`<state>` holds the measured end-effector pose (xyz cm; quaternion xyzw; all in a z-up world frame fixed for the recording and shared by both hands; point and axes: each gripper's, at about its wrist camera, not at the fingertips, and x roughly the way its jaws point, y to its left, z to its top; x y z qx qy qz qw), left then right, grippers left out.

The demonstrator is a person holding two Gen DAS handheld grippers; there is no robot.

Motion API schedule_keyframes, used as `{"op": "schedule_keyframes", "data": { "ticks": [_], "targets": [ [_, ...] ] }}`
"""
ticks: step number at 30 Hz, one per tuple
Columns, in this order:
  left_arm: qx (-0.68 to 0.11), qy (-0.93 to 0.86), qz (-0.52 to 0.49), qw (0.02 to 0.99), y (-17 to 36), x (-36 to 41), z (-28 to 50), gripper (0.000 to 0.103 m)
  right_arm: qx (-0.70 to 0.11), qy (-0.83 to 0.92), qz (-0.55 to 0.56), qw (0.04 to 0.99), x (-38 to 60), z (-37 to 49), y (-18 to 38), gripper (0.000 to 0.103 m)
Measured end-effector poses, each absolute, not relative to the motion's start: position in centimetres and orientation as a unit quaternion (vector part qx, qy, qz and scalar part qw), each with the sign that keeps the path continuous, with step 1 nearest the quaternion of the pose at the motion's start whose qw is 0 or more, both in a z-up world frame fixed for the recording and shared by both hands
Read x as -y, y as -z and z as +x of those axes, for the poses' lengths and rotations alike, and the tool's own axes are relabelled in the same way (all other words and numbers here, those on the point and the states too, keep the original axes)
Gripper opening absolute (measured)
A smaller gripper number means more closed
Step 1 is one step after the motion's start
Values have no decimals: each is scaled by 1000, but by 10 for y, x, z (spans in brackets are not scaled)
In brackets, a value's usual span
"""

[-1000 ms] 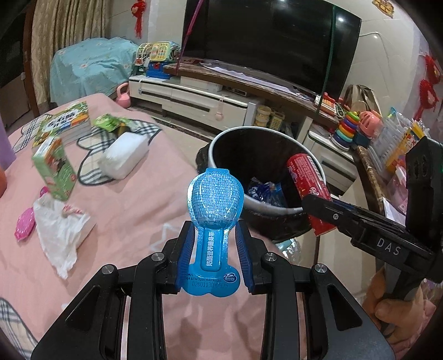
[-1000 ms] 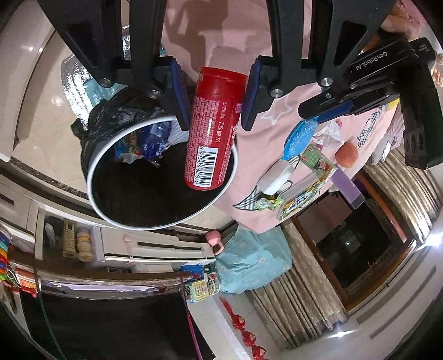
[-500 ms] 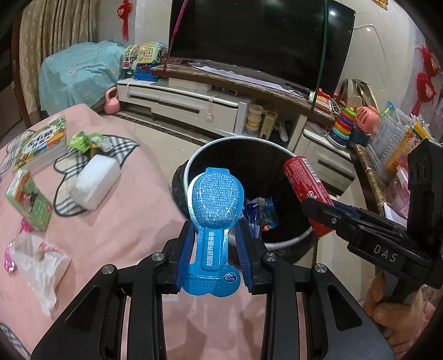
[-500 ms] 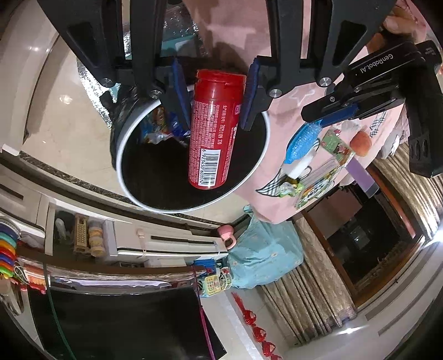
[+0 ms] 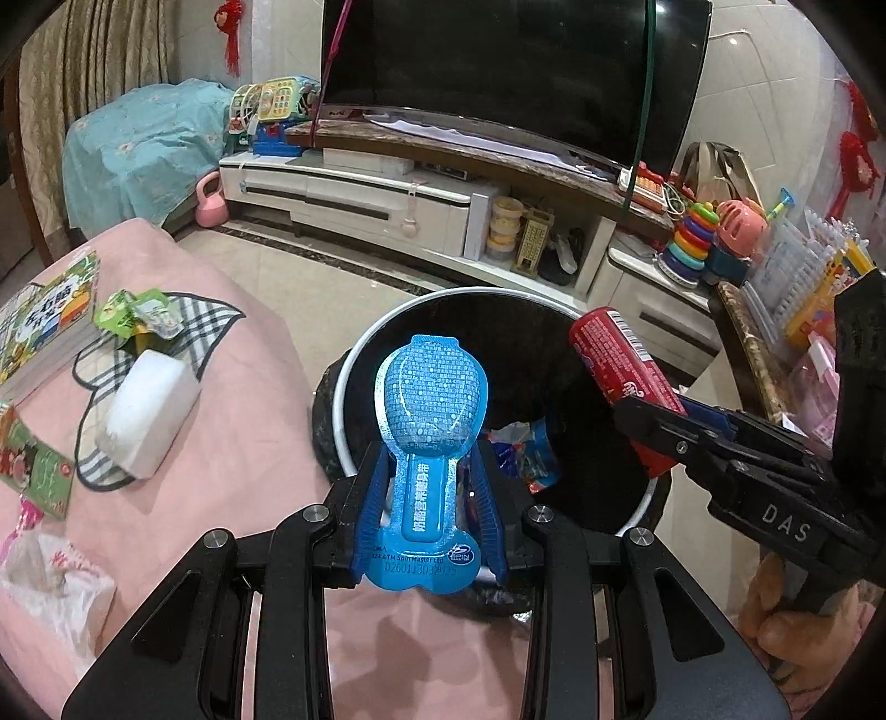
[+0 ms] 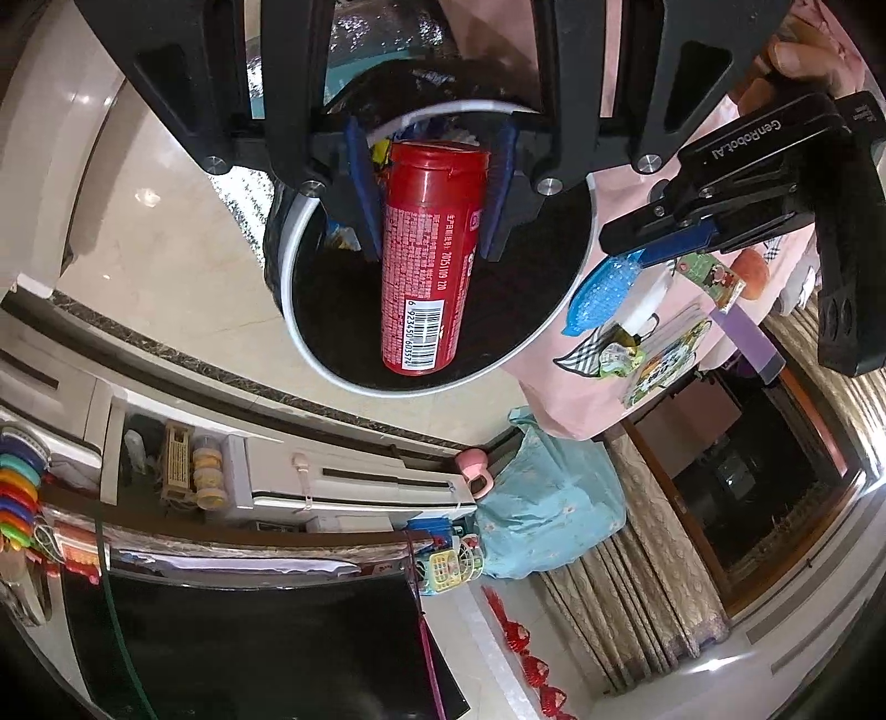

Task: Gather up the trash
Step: 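Open both tools to drop the blue packet and red can into the bin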

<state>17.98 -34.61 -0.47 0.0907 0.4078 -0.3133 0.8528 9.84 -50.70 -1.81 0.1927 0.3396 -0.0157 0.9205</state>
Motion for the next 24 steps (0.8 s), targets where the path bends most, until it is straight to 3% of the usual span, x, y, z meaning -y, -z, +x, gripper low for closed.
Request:
{"op": "schedule_keyframes", "data": {
  "ticks": [15, 17, 19, 24],
  "targets": [
    [-420, 313, 91, 847, 13, 358, 192, 30, -362, 19, 182, 914, 514, 121, 28, 36],
    [-422, 311, 89, 847, 12, 358, 193, 35, -364, 20, 180, 914, 515, 122, 28, 37],
    [-421, 307, 87, 849, 12, 356, 193, 51, -363, 21, 184, 913, 517, 122, 29, 39],
    [-417, 305, 76, 853, 9, 346, 188, 57, -357, 20, 196, 913, 519, 118, 27, 50]
  ]
}}
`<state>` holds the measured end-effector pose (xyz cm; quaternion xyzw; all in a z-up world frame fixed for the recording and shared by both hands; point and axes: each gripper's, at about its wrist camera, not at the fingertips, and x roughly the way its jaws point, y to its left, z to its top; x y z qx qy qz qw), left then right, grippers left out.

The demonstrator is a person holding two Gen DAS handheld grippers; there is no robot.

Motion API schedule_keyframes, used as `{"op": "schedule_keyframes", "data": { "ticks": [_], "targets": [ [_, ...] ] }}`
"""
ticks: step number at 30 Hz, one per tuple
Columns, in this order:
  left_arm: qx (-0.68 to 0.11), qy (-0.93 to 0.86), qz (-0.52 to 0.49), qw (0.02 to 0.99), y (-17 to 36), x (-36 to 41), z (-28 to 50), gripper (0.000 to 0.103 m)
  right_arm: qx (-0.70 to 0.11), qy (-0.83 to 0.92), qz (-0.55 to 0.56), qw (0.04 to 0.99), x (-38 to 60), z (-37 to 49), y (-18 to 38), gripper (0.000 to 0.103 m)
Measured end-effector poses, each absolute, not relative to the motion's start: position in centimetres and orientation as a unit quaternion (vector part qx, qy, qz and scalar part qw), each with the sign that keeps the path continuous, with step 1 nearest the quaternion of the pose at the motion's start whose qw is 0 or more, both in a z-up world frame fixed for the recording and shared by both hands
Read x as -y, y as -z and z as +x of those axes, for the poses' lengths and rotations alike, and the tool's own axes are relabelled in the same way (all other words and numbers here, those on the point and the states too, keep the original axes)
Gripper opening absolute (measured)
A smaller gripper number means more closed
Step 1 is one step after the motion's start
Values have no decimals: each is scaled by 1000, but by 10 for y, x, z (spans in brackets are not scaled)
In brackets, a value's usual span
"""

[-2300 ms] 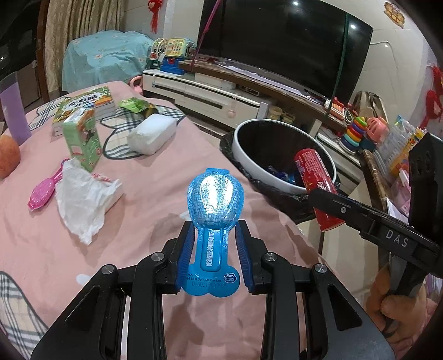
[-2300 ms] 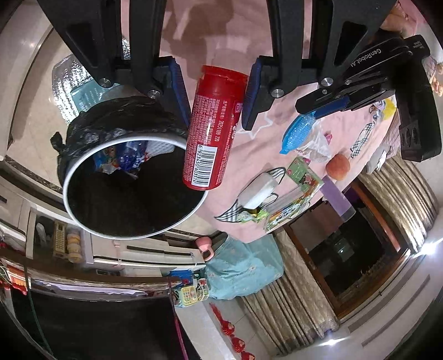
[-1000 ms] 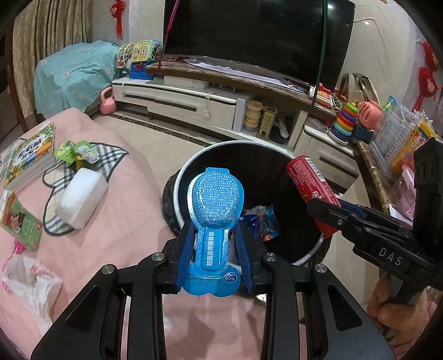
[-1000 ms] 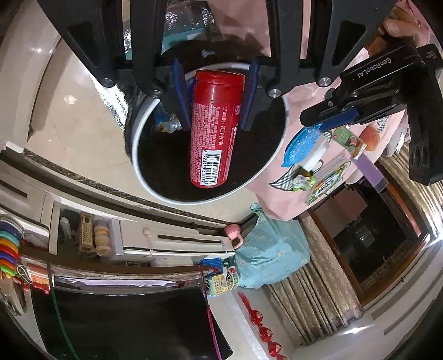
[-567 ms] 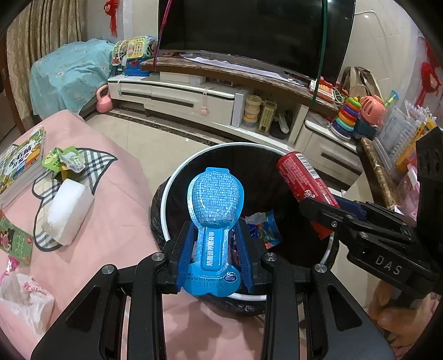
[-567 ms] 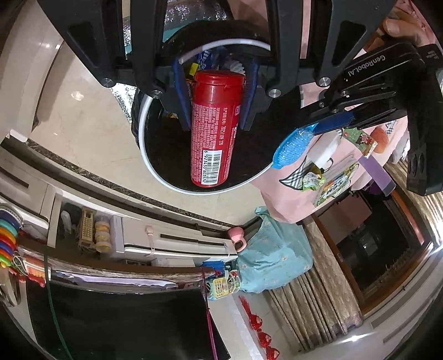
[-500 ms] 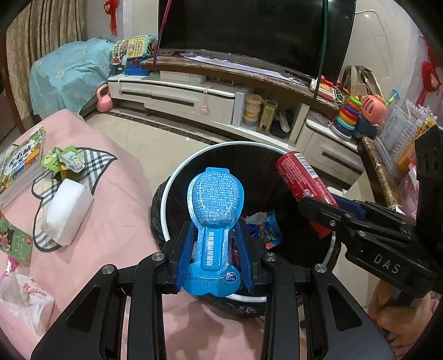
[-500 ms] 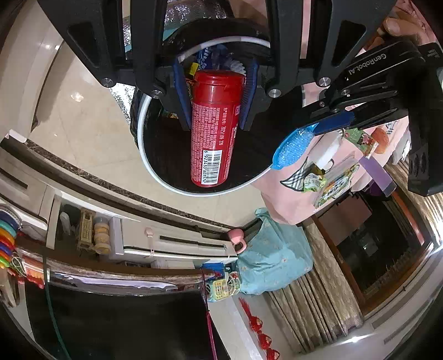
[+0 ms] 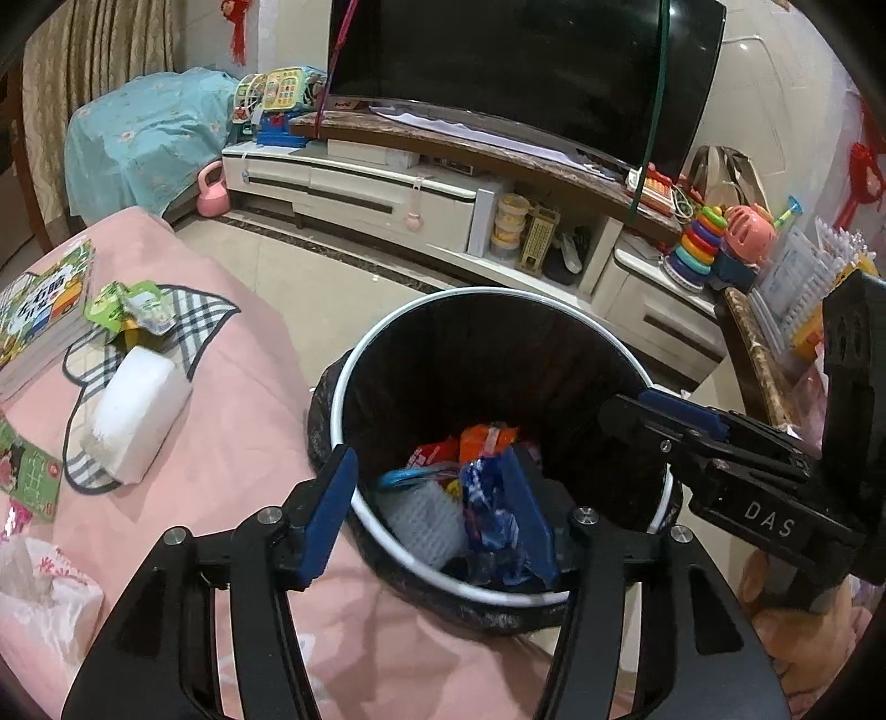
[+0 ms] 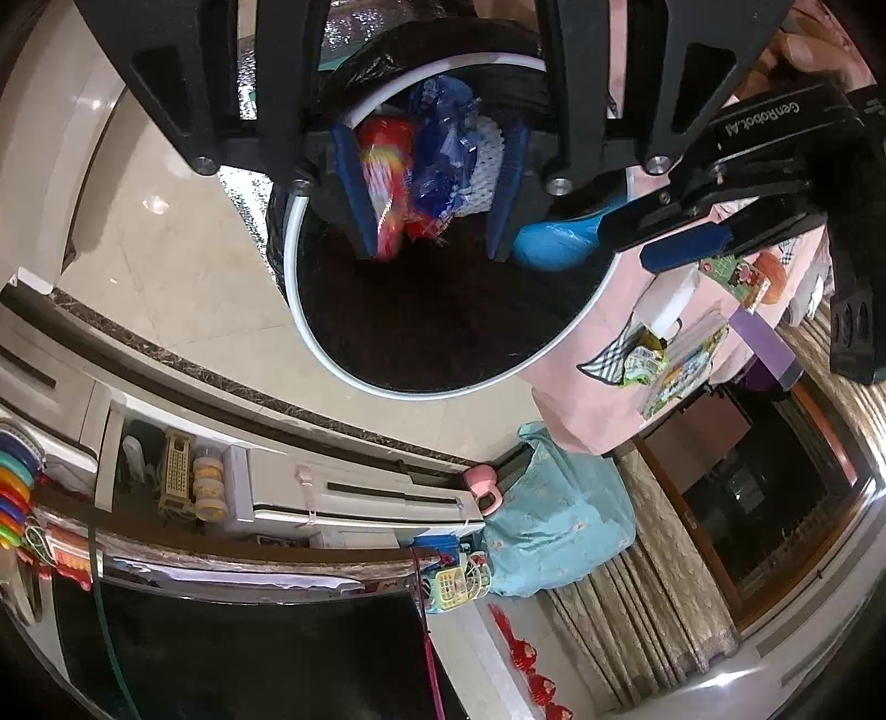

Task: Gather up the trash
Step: 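Open both tools to drop the blue packet and red can into the bin, then move both open tools back toward the pink packet and white bag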

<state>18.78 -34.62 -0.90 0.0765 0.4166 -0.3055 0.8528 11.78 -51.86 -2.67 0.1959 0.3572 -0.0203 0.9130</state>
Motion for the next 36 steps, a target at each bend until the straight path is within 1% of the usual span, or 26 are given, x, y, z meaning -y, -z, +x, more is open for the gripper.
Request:
{"op": "schedule_keyframes", "data": {
  "ticks": [3, 5, 7, 11, 13, 18, 22, 29, 32, 34, 36],
  "targets": [
    [-414, 302, 62, 856, 8, 333, 182, 61, -350, 19, 200, 915, 516, 112, 24, 55],
    [-414, 300, 48, 858, 8, 322, 177, 61, -345, 15, 206, 916, 513, 108, 23, 61],
    [-415, 297, 32, 859, 9, 309, 171, 62, -340, 13, 209, 917, 509, 103, 22, 69],
    [-415, 289, 9, 863, 10, 282, 157, 62, -331, 3, 220, 918, 496, 93, 18, 74],
    [-414, 282, 1, 865, 10, 268, 150, 62, -326, -2, 220, 919, 488, 87, 16, 80],
    [-409, 256, -12, 876, 14, 227, 132, 62, -311, -20, 220, 925, 461, 76, 9, 87],
    [-406, 223, -27, 886, 18, 189, 119, 62, -305, -32, 223, 926, 438, 71, 10, 91],
    [-406, 177, -48, 895, 26, 133, 104, 66, -330, -66, 215, 917, 393, 76, 22, 91],
    [-405, 158, -52, 899, 30, 108, 99, 70, -332, -86, 210, 915, 373, 76, 27, 91],
    [-405, 147, -52, 901, 32, 94, 99, 80, -333, -92, 203, 916, 361, 77, 30, 92],
    [-404, 136, -56, 903, 35, 80, 98, 82, -332, -105, 204, 915, 351, 79, 32, 93]
  ]
}}
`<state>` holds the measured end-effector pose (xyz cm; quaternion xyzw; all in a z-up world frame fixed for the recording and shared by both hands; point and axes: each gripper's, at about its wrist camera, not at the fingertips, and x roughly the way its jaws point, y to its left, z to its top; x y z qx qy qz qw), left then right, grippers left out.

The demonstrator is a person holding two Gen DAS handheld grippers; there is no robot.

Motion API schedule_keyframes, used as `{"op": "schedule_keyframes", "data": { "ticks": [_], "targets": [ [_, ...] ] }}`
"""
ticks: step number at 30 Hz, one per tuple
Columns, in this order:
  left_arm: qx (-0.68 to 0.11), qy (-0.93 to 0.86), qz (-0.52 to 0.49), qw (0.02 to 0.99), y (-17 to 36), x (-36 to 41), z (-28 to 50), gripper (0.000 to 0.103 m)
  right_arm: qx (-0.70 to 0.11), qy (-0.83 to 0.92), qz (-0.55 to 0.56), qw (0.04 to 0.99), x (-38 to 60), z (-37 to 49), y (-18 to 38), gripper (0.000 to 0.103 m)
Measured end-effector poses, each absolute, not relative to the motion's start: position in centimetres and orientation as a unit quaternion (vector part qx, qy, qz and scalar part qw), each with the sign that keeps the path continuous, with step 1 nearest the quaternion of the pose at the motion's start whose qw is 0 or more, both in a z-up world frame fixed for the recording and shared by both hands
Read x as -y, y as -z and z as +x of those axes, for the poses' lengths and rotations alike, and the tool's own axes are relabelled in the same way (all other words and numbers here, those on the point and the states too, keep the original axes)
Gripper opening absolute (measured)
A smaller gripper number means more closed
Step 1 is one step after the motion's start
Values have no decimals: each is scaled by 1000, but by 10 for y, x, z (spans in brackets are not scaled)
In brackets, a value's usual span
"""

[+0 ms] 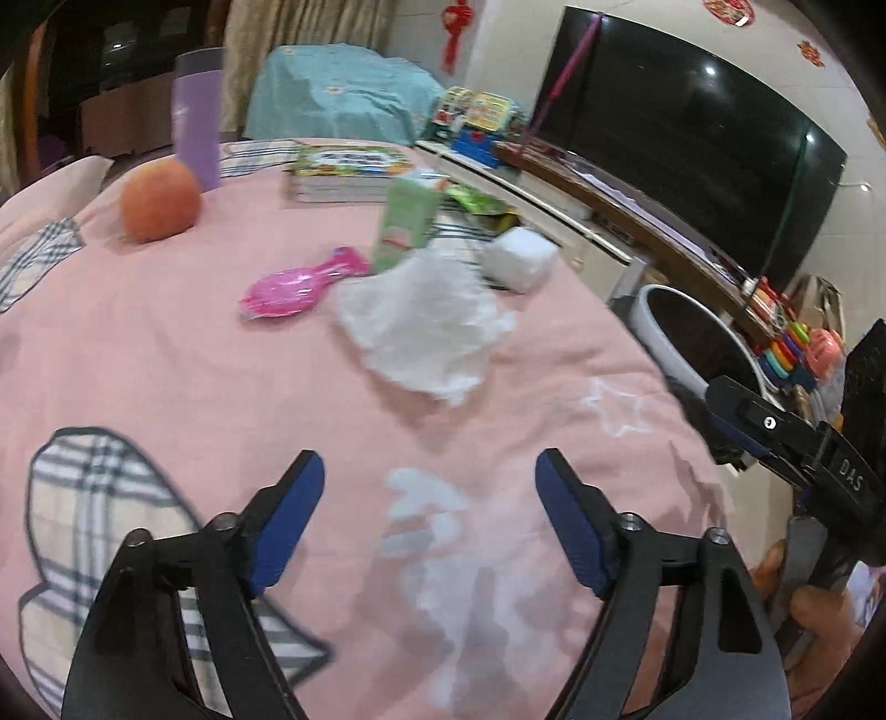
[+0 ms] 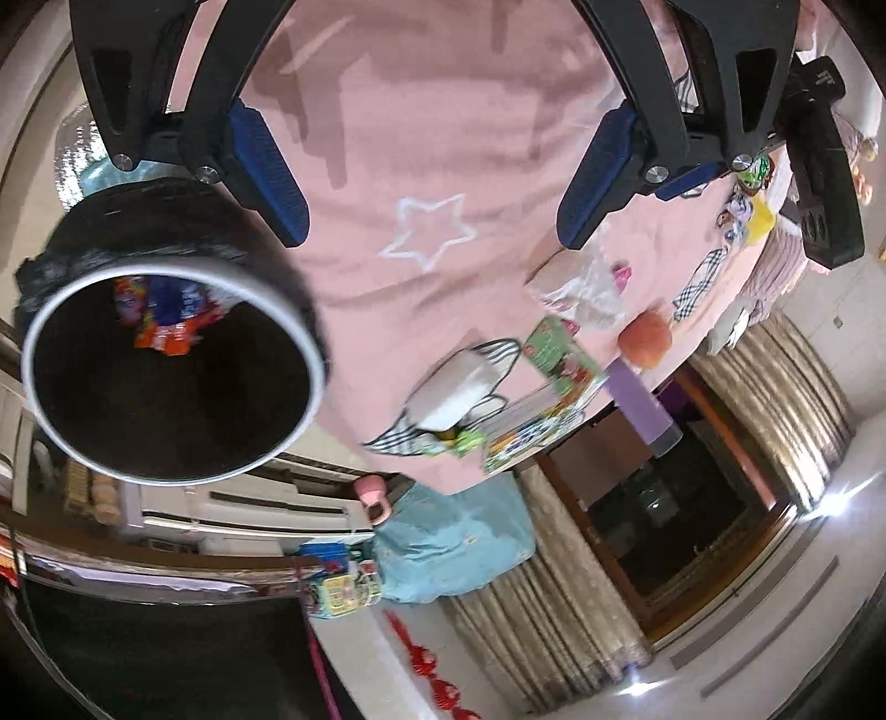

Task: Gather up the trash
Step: 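Move both open tools back toward the pink packet and white bag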

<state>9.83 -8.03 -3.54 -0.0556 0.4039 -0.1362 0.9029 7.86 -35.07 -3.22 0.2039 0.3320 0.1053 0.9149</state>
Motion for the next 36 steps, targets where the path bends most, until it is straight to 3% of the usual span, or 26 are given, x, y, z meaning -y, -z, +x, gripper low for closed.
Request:
{"op": "schedule_keyframes", "data": {
  "ticks": [14, 36],
  "targets": [
    [-416, 96, -40, 903, 52, 17, 123, 82, -363, -155, 183, 900, 292, 100, 39, 93],
    [-439, 136, 35, 887, 61, 17, 219, 82, -409, -197, 231, 860, 244, 168, 60, 92]
  ]
}}
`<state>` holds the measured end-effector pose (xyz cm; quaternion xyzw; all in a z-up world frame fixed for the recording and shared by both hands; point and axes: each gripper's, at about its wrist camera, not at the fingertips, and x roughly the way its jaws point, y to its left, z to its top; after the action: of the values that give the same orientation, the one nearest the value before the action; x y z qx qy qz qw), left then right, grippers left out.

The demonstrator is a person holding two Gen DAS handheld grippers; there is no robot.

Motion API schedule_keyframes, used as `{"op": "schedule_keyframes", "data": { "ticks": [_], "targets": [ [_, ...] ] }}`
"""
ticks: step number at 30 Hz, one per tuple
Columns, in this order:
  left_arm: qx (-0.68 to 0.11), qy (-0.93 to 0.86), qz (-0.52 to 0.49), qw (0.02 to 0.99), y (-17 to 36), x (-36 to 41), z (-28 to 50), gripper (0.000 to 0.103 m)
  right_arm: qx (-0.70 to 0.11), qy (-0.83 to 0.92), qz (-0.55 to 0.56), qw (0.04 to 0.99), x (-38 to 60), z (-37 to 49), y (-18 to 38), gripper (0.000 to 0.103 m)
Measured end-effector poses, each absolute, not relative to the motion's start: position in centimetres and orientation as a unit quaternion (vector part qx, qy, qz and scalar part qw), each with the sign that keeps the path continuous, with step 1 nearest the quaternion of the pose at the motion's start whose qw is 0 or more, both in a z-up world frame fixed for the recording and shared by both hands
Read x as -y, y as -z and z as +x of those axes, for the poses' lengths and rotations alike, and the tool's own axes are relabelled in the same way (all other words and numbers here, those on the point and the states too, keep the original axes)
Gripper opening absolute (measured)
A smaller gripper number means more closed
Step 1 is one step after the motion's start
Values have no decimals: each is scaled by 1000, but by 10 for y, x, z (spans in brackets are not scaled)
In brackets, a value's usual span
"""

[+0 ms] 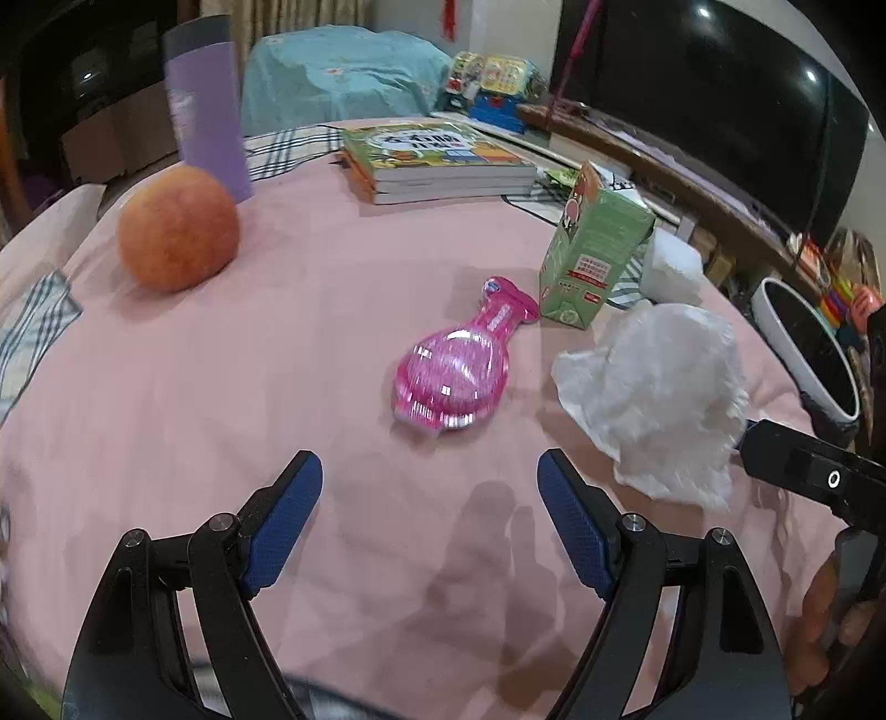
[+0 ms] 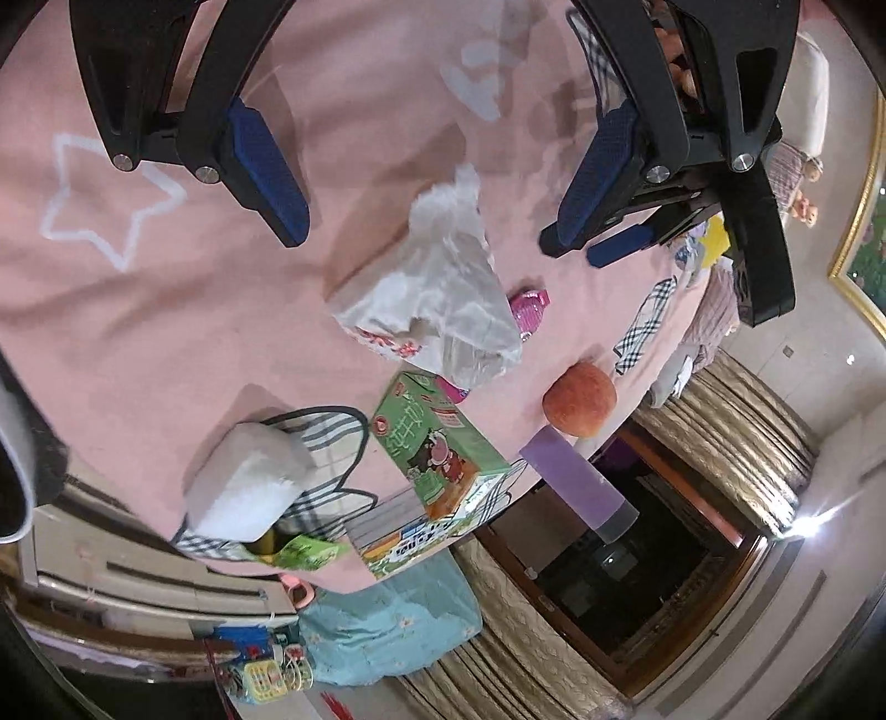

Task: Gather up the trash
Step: 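Move both open tools back toward the pink packet and white bag, then grasp the pink bottle-shaped packet with left tool while right tool grasps white plastic bag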

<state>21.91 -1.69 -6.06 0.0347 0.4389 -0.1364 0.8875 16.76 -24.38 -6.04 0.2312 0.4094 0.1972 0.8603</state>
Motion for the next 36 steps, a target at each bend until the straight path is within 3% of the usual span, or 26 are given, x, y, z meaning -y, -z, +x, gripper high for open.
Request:
{"op": "schedule_keyframes", "data": {
  "ticks": [3, 9, 13, 16, 17, 19, 36],
  "targets": [
    [-443, 136, 54, 885, 64, 24, 234, 82, -412, -192, 237, 858, 242, 177, 63, 89],
    [-446, 146, 45, 882, 68, 26, 252, 82, -425, -203, 252, 846, 244, 190, 71, 68],
    [-437, 159, 67, 883, 66, 39, 251, 81, -421, -212, 269, 840, 252, 188, 72, 43],
    [-439, 164, 92, 879, 69, 50, 251, 69, -413, -206, 267, 846, 261, 180, 70, 37],
    [-438, 166, 93, 879, 69, 52, 250, 66, -411, -204, 268, 847, 264, 177, 68, 36],
    [-436, 171, 89, 879, 67, 51, 250, 47, -404, -196, 270, 852, 271, 171, 65, 34],
    [-437, 177, -19, 882, 61, 68, 149, 46, -356, -143, 217, 898, 304, 121, 44, 34]
  ]
}}
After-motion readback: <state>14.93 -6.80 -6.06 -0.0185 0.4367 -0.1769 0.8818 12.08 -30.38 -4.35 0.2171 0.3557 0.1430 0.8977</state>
